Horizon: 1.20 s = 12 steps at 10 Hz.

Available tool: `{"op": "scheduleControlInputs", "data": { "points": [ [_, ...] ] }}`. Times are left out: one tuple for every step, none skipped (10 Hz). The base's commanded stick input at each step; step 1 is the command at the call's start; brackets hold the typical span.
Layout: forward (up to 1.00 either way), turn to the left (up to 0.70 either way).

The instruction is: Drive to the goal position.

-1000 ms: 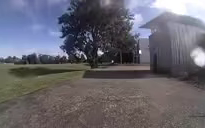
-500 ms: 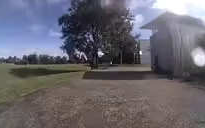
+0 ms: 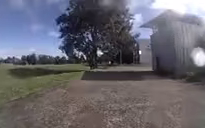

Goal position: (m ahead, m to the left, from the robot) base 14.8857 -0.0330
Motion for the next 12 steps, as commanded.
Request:
{"op": "scheduleControlInputs", "data": {
  "points": [
    [1.00, -0.40],
    [1.00, -0.40],
    [1.00, -0.40],
    [1.00, -0.40],
    [1.00, -0.40],
    [1.00, -0.40],
    [1.00, -0.40],
    [1.00, -0.40],
    [1.00, 0.00],
    [1.00, 0.00],
    [1.00, 0.00],
    [1.00, 0.00]
  ]
}}
